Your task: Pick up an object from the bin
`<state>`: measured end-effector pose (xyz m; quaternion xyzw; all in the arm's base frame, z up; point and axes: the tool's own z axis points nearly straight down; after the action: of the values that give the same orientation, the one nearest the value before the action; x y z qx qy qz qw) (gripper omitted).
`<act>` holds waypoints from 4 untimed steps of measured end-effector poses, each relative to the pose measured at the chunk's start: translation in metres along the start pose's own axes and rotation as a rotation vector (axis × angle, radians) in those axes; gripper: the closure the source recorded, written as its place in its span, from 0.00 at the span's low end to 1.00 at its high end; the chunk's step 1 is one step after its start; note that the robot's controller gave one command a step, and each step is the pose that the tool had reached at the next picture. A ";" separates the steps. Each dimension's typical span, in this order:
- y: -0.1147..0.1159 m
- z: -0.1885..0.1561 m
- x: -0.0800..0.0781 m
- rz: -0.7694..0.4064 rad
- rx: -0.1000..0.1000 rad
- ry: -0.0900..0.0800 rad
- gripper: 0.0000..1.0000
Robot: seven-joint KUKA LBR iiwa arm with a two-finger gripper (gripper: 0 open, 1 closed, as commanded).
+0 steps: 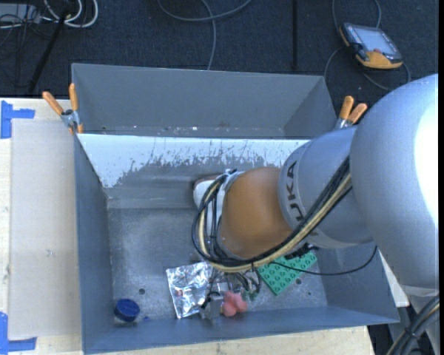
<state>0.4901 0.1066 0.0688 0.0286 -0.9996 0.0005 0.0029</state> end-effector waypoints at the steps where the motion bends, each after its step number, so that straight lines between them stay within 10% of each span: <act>1: 0.000 0.000 0.000 0.006 0.000 0.001 0.00; 2: 0.000 -0.001 0.000 0.007 -0.001 0.001 1.00; 4: -0.001 -0.039 -0.001 0.016 -0.001 -0.006 1.00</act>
Offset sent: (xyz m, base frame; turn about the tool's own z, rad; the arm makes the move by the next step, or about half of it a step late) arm 0.0000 0.0000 0.0000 0.0000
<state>0.4915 0.1053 0.1073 0.0205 -0.9998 -0.0003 0.0001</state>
